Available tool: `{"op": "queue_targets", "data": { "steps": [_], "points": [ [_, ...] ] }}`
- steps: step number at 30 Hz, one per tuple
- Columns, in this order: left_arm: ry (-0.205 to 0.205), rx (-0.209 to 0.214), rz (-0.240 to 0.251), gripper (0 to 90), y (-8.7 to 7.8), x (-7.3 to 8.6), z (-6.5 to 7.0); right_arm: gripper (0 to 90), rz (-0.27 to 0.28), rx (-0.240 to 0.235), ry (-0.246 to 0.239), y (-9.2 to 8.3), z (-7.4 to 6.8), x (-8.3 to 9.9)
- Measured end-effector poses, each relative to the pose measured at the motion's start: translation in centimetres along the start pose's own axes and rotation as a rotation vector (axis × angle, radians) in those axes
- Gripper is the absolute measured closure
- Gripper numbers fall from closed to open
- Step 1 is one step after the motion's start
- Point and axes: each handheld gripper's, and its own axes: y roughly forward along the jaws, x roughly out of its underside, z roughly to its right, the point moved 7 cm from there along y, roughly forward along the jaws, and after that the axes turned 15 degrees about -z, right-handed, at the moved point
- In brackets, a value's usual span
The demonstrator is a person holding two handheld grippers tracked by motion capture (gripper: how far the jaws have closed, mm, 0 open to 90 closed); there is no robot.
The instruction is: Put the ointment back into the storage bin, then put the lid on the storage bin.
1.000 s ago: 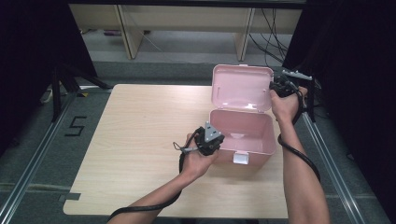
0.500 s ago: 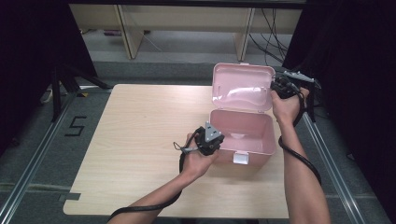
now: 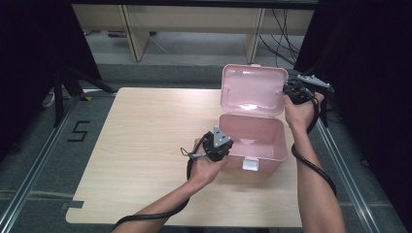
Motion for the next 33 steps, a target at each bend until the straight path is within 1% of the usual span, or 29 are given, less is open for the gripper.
{"op": "queue_targets", "data": {
  "steps": [1, 2, 3, 4, 5, 6, 7, 8, 9, 10, 11, 12, 14, 16, 17, 19, 21, 24, 25, 26, 28, 29, 31, 33],
  "points": [
    [-0.001, -0.001, 0.000, 90.0, 0.0, 0.0, 0.0, 89.7, -0.005, -0.002, 0.013, -0.1, -0.1, 0.1],
    [0.000, -0.001, 0.000, 90.0, 0.0, 0.0, 0.0, 89.7, -0.004, -0.006, -0.006, -0.2, -0.1, 0.0],
    [0.000, -0.002, 0.001, 90.0, 0.0, 0.0, 0.0, 89.7, -0.007, -0.011, 0.026, -0.3, -0.2, 0.1],
    [0.000, 0.001, 0.000, 90.0, 0.0, 0.0, 0.0, 89.8, 0.003, -0.003, -0.001, -0.3, 0.0, 0.1],
    [0.000, 0.000, 0.000, 90.0, 0.0, 0.0, 0.0, 89.8, -0.004, -0.010, 0.021, -0.4, -0.2, 0.2],
    [0.001, -0.001, 0.000, 90.0, 0.0, 0.0, 0.0, 89.8, 0.003, -0.005, -0.001, -0.4, 0.0, 0.1],
    [0.002, -0.002, 0.000, 90.0, 0.0, 0.0, 0.0, 89.8, 0.005, 0.000, -0.003, -0.5, 0.0, 0.1],
    [0.002, -0.004, -0.002, 90.0, 0.0, 0.0, 0.0, 89.8, 0.004, -0.008, 0.012, -0.6, -0.1, 0.2],
    [0.003, -0.007, -0.003, 90.0, -0.1, 0.1, 0.0, 89.7, 0.006, -0.005, 0.007, -0.7, 0.0, 0.2],
    [0.004, -0.008, -0.002, 90.0, -0.1, 0.1, 0.0, 89.7, 0.009, -0.004, 0.018, -0.8, 0.0, 0.2],
    [0.014, -0.011, -0.011, 90.0, -0.1, 0.1, 0.0, 89.7, 0.010, -0.008, 0.020, -0.9, -0.1, 0.3],
    [0.002, -0.009, -0.002, 90.0, -0.1, 0.1, 0.1, 89.7, 0.021, -0.001, 0.002, -0.8, 0.1, 0.2],
    [0.003, -0.009, -0.002, 90.0, -0.1, 0.1, 0.0, 89.7, 0.020, 0.001, -0.015, -0.8, 0.2, 0.2],
    [0.001, -0.009, -0.002, 90.0, -0.1, 0.1, 0.0, 89.7, 0.020, 0.001, -0.021, -0.9, 0.2, 0.2],
    [0.001, -0.009, -0.002, 90.0, -0.1, 0.0, 0.0, 89.8, 0.019, 0.002, -0.014, -0.9, 0.2, 0.2],
    [0.000, -0.009, -0.002, 90.0, -0.1, 0.0, 0.0, 89.8, 0.014, -0.009, 0.019, -1.0, -0.1, 0.3],
    [-0.002, -0.008, -0.001, 90.0, 0.0, 0.0, 0.0, 89.8, 0.021, -0.006, -0.003, -1.1, 0.0, 0.3],
    [-0.003, -0.008, -0.003, 90.0, 0.0, 0.0, 0.0, 89.8, 0.025, -0.005, 0.012, -1.3, -0.1, 0.4],
    [-0.005, -0.009, -0.002, 90.0, 0.0, 0.0, 0.0, 89.8, 0.033, 0.000, -0.013, -1.2, 0.1, 0.3],
    [-0.004, -0.010, -0.002, 90.0, 0.0, 0.0, 0.0, 89.7, 0.034, -0.005, 0.000, -1.3, -0.1, 0.4],
    [-0.003, -0.011, -0.002, 90.0, 0.0, 0.0, 0.0, 89.8, 0.038, -0.003, -0.016, -1.4, 0.0, 0.3],
    [-0.004, -0.011, -0.002, 90.0, 0.0, 0.0, 0.0, 89.8, 0.035, -0.008, 0.002, -1.6, -0.1, 0.4],
    [-0.005, -0.011, -0.002, 90.0, 0.0, 0.0, 0.0, 89.8, 0.040, 0.001, -0.021, -1.6, 0.0, 0.3],
    [-0.006, -0.011, 0.000, 90.0, 0.0, -0.1, -0.1, 89.8, 0.035, -0.005, 0.002, -1.7, -0.2, 0.4]
  ]
}}
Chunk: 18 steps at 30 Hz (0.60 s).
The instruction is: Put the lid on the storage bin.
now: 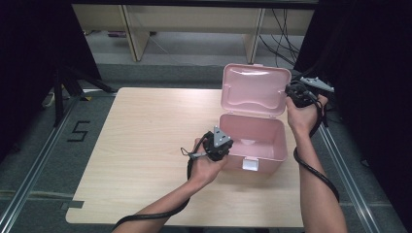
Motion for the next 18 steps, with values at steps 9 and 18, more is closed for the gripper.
{"op": "queue_targets", "data": {
  "steps": [9, 18],
  "points": [
    [-0.006, 0.000, -0.002, 90.0, 0.04, -0.07, -0.07, 89.9, 0.019, 0.002, -0.027, -0.46, -0.11, 0.16],
    [-0.012, 0.001, -0.004, 90.0, 0.08, -0.14, -0.14, 90.0, 0.025, 0.010, -0.032, -0.84, -0.20, 0.37]
  ]
}}
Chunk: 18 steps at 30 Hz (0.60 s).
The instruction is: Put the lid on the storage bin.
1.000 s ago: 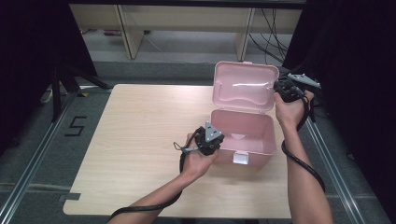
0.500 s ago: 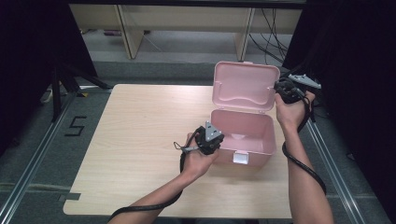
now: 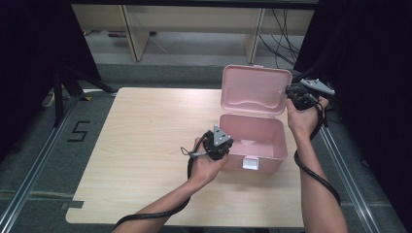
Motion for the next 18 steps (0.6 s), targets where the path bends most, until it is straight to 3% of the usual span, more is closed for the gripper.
{"op": "queue_targets", "data": {
  "steps": [8, 11, 12, 18],
  "points": [
    [-0.009, 0.004, 0.006, 90.0, 0.06, -0.10, -0.02, 90.0, -0.003, 0.000, 0.006, -0.28, -0.22, 0.17],
    [-0.009, 0.006, 0.006, 90.0, 0.08, -0.11, -0.03, 90.0, 0.003, 0.007, -0.020, -0.34, -0.08, 0.16],
    [-0.009, 0.005, 0.006, 90.0, 0.07, -0.11, -0.03, 90.0, -0.002, -0.001, 0.012, -0.43, -0.33, 0.23],
    [-0.010, 0.004, 0.007, 90.0, 0.08, -0.13, -0.04, 90.0, 0.011, 0.007, -0.016, -0.65, -0.23, 0.33]
  ]
}}
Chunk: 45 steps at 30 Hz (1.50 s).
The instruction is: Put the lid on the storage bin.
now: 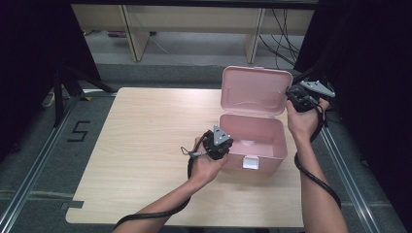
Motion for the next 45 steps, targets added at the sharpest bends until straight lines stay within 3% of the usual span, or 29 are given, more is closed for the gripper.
{"op": "queue_targets", "data": {
  "steps": [1, 6, 8, 20, 22, 28, 29, 32, 33, 34, 45],
  "points": [
    [-0.001, -0.001, 0.000, 90.0, 0.0, 0.0, 0.0, 90.0, -0.003, -0.002, 0.020, -0.1, -0.1, 0.0],
    [-0.003, -0.006, -0.003, 90.0, 0.0, 0.0, 0.0, 90.0, 0.003, -0.001, -0.005, -0.3, -0.1, 0.1],
    [-0.003, -0.007, -0.003, 90.0, 0.0, 0.0, 0.0, 90.0, 0.005, 0.000, 0.015, -0.5, -0.2, 0.2],
    [-0.004, -0.005, 0.005, 90.0, 0.0, 0.0, 0.0, 90.0, 0.023, 0.003, -0.009, -0.8, -0.2, 0.4],
    [-0.003, -0.005, 0.005, 90.0, 0.0, 0.0, 0.0, 90.0, 0.015, 0.001, 0.010, -1.0, -0.4, 0.5],
    [-0.002, -0.008, 0.004, 90.0, 0.0, 0.0, 0.0, 90.0, 0.032, 0.008, -0.019, -1.2, -0.2, 0.6],
    [0.004, -0.011, -0.002, 90.0, 0.0, 0.1, 0.0, 90.0, 0.026, 0.001, 0.003, -1.2, -0.4, 0.7],
    [-0.003, -0.009, 0.003, 90.0, 0.0, 0.0, 0.0, 90.0, 0.038, 0.003, -0.006, -1.3, -0.4, 0.7],
    [-0.003, -0.011, 0.001, 90.0, 0.0, 0.0, 0.0, 90.0, 0.042, 0.006, -0.034, -1.3, -0.3, 0.7],
    [-0.004, -0.012, 0.001, 90.0, 0.0, 0.0, 0.0, 90.0, 0.033, 0.005, -0.007, -1.4, -0.4, 0.8],
    [-0.003, -0.013, 0.000, 90.0, 0.0, 0.0, 0.0, 90.0, 0.047, 0.011, -0.028, -1.9, -0.5, 1.1]
  ]
}}
